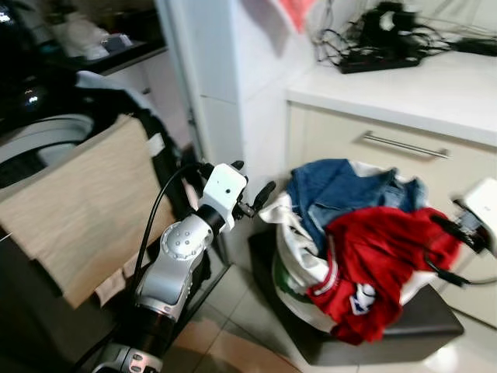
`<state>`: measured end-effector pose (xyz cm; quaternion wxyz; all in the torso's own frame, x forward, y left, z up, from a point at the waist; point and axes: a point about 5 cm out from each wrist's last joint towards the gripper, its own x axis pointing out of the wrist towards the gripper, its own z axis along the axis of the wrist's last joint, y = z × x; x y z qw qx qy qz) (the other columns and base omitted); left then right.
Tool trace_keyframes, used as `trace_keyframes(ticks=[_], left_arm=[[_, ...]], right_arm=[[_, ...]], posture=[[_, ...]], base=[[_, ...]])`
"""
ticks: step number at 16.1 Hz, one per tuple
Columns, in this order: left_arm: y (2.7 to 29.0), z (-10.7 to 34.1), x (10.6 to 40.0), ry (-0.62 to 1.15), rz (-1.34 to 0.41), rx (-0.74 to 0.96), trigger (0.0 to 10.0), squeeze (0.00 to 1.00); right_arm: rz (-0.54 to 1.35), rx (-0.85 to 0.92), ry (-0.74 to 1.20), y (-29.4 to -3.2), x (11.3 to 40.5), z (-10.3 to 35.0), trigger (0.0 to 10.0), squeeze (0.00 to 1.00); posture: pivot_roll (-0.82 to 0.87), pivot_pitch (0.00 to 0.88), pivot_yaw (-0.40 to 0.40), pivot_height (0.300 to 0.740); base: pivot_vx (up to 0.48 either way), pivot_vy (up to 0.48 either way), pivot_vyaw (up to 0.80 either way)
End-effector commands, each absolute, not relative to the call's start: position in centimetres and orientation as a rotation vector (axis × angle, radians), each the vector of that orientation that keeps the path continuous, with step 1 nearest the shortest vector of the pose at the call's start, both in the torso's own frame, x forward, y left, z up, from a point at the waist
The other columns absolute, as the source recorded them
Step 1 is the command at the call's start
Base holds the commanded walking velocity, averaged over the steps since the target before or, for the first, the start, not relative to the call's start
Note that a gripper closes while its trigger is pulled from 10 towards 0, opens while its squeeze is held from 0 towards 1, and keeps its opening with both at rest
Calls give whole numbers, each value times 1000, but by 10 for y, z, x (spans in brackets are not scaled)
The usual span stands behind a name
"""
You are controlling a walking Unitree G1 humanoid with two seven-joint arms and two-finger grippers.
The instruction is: Clothes washing
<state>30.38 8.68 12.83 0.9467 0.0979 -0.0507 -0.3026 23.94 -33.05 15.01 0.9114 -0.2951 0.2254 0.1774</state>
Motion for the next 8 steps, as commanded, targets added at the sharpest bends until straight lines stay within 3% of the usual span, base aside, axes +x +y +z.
trace_keyframes(ticks=[1, 2, 5, 6, 8], left_arm=[[84, 133, 304, -116, -638, 207, 10000, 0], [82, 134, 305, -117, -644, 205, 10000, 0], [87, 137, 304, -119, -642, 219, 10000, 0], [91, 138, 303, -116, -634, 231, 10000, 0], [100, 141, 301, -116, -612, 248, 10000, 0]], right_arm=[[378, -502, 479, -333, 238, 142, 10000, 0], [337, -462, 523, -340, 241, 126, 10000, 0], [148, -641, 557, -350, 261, 102, 10000, 0], [68, -679, 492, -348, 275, 105, 10000, 1000], [-17, -753, 394, -343, 294, 118, 10000, 1000]], posture=[[-259, 0, 117, 740], [-263, 0, 122, 740], [-225, 0, 131, 740], [-199, 0, 130, 740], [-159, 5, 125, 740]], base=[[0, 0, 0], [0, 0, 0], [0, 0, 0], [0, 0, 0], [0, 0, 0]])
